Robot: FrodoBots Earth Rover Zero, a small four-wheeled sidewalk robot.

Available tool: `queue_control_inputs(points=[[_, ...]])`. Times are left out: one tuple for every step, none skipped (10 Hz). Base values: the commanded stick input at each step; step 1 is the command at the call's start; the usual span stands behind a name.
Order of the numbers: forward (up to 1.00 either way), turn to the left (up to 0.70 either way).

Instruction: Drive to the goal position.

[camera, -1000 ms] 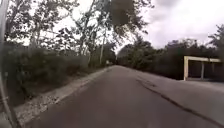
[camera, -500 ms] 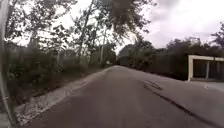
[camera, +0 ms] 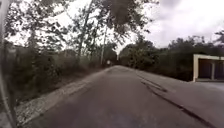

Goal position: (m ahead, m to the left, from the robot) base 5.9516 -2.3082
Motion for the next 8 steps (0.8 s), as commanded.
queue_control_inputs(points=[[0.70, 0.00], [0.70, 0.00], [0.70, 0.00], [0.70, 0.00], [0.70, 0.00], [0.70, 0.00], [0.70, 0.00], [0.70, 0.00]])
